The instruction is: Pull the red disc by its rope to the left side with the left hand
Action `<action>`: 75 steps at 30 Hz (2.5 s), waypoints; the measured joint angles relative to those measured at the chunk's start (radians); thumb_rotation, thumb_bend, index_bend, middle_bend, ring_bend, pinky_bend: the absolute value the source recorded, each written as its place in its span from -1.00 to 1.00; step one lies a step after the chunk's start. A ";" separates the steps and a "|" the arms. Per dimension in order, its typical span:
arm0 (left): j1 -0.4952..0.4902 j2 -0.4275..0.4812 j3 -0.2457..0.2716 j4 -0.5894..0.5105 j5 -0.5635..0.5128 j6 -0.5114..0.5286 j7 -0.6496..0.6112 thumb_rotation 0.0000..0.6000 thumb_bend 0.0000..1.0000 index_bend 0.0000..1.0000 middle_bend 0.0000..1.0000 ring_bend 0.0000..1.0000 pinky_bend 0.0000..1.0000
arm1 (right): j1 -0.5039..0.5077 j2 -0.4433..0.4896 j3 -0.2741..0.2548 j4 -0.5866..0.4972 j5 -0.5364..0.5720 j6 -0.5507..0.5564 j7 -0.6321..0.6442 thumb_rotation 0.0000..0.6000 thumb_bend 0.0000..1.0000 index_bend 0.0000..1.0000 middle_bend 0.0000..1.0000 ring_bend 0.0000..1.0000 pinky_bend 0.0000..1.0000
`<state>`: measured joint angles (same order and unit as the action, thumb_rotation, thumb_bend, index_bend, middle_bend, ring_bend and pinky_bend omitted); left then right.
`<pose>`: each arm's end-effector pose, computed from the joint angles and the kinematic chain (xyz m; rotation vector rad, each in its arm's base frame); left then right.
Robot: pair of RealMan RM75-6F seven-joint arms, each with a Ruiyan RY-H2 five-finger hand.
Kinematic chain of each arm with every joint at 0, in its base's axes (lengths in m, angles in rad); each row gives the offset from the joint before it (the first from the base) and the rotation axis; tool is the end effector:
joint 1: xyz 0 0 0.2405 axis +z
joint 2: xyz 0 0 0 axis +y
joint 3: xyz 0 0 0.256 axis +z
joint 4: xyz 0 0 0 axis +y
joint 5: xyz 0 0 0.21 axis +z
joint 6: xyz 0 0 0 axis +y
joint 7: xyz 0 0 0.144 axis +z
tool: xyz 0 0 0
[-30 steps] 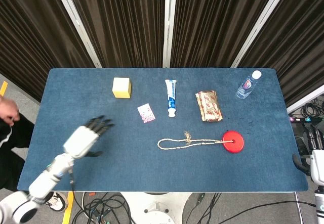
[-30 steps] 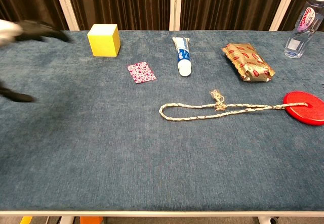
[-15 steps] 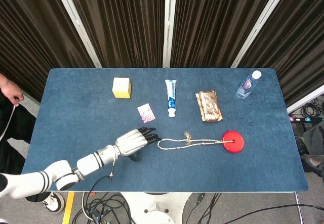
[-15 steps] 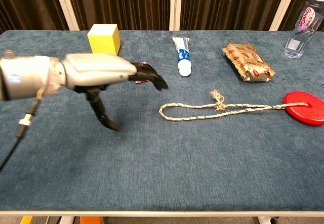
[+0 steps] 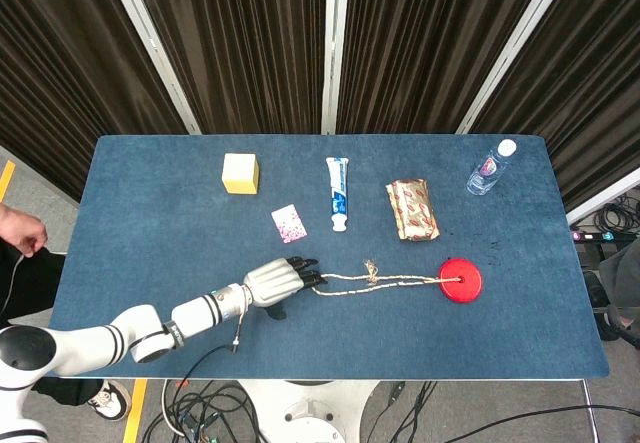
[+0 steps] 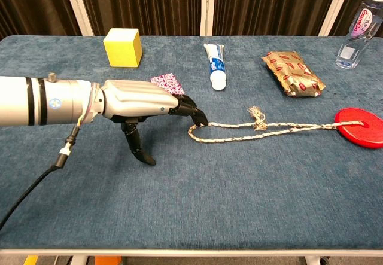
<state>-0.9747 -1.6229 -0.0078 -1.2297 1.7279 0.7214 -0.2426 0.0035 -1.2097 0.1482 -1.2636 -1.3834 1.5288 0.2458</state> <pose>-0.1067 0.3289 -0.0813 -2.5503 -0.7543 -0.9027 -0.3857 -0.1704 0.1995 1.1202 -0.8524 0.8875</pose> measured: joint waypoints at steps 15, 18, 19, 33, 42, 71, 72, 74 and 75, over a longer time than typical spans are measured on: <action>-0.039 0.005 0.044 -0.002 0.013 0.032 0.017 1.00 -0.66 -0.77 -0.56 -0.97 -0.68 | 0.000 -0.005 0.005 0.010 0.007 -0.013 0.015 1.00 -0.53 -1.00 -1.00 -1.00 -1.00; -0.048 -0.001 0.053 0.012 0.009 0.025 0.032 1.00 -0.63 -0.77 -0.47 -0.97 -0.68 | 0.000 -0.007 0.007 0.014 0.013 -0.019 0.018 1.00 -0.51 -1.00 -1.00 -1.00 -1.00; -0.049 -0.002 0.056 0.013 0.008 0.025 0.036 1.00 -0.62 -0.77 -0.45 -0.97 -0.68 | 0.000 -0.007 0.007 0.016 0.014 -0.020 0.019 1.00 -0.51 -1.00 -1.00 -1.00 -1.00; -0.058 0.064 0.058 -0.069 -0.055 -0.002 0.108 1.00 -0.59 -0.76 0.60 -0.30 -0.64 | -0.001 -0.017 0.012 0.028 0.020 -0.026 0.022 1.00 -0.46 -1.00 -1.00 -1.00 -1.00; -0.045 0.088 0.052 -0.099 -0.086 0.010 0.173 1.00 -0.48 -0.69 0.85 0.26 -0.44 | 0.000 -0.017 0.012 0.022 0.019 -0.029 0.015 1.00 -0.45 -1.00 -1.00 -1.00 -1.00; 0.149 0.342 0.033 -0.212 -0.313 0.147 0.324 1.00 0.31 0.52 0.95 0.57 0.63 | 0.014 -0.014 0.009 -0.008 0.007 -0.040 -0.023 1.00 -0.44 -1.00 -1.00 -1.00 -1.00; 0.174 0.367 0.034 -0.213 -0.335 0.165 0.327 1.00 0.31 0.53 0.95 0.57 0.63 | 0.015 -0.014 0.009 -0.010 0.006 -0.041 -0.025 1.00 -0.44 -1.00 -1.00 -1.00 -1.00; 0.213 0.402 0.035 -0.211 -0.368 0.195 0.331 1.00 0.31 0.53 0.95 0.57 0.63 | 0.016 -0.014 0.009 -0.012 0.006 -0.041 -0.029 1.00 -0.44 -1.00 -1.00 -1.00 -1.00; 0.239 0.423 0.034 -0.207 -0.392 0.217 0.335 1.00 0.31 0.53 0.95 0.57 0.63 | 0.017 -0.013 0.009 -0.014 0.006 -0.041 -0.031 1.00 -0.44 -1.00 -1.00 -1.00 -1.00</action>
<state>-0.7358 -1.1996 0.0267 -1.4368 1.3359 0.9381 0.0922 0.0202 -1.2232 0.1575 -1.2777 -1.3775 1.4874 0.2145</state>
